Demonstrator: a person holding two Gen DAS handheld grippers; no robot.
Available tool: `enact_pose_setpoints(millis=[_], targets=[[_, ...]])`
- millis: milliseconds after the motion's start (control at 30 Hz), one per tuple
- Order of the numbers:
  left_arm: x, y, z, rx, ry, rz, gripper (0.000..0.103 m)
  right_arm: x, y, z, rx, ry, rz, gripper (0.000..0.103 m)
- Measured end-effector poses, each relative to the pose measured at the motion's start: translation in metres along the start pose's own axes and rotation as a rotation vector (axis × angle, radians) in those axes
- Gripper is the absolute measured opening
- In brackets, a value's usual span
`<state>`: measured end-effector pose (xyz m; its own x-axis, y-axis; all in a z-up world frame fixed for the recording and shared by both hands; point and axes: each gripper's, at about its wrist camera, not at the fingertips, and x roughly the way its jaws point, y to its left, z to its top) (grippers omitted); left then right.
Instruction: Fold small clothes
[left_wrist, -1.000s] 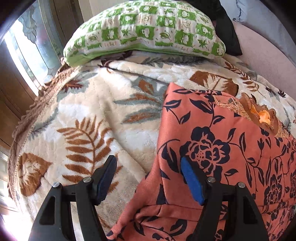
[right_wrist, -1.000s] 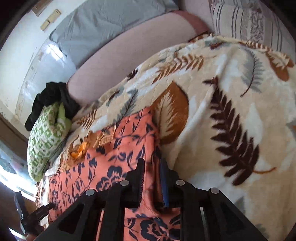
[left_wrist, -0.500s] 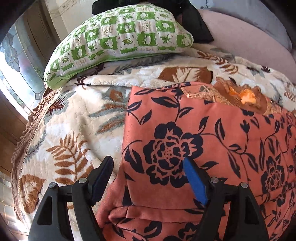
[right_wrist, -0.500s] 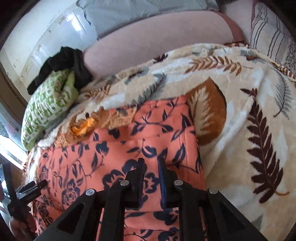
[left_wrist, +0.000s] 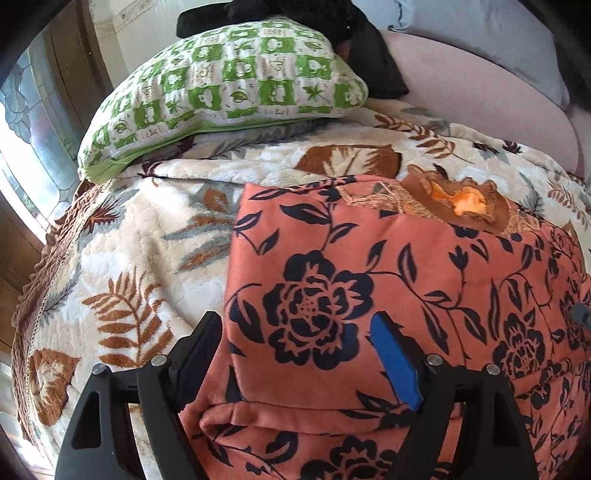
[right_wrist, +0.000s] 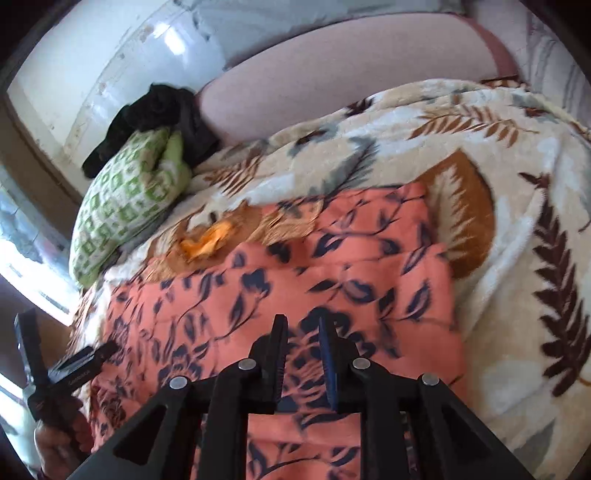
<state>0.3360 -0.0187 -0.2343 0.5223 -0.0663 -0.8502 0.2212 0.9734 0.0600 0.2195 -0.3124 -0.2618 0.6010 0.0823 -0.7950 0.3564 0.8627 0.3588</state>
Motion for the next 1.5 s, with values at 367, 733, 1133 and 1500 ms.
enact_pose_setpoints(millis=[367, 733, 1133, 1500], targets=[[0.010, 0.002, 0.002, -0.015, 0.049, -0.013, 0.085, 0.016, 0.053, -0.012, -0.171, 0.066, 0.034, 0.021], [0.029, 0.056, 0.002, -0.179, 0.157, 0.006, 0.086, 0.094, 0.115, 0.055, -0.223, 0.083, -0.020, 0.021], [0.020, 0.081, -0.001, -0.157, 0.136, 0.030, 0.086, 0.127, 0.182, 0.030, -0.195, 0.176, 0.116, 0.021], [-0.040, 0.118, -0.054, -0.064, 0.056, -0.013, 0.086, -0.063, 0.030, -0.045, -0.034, 0.124, -0.026, 0.038]])
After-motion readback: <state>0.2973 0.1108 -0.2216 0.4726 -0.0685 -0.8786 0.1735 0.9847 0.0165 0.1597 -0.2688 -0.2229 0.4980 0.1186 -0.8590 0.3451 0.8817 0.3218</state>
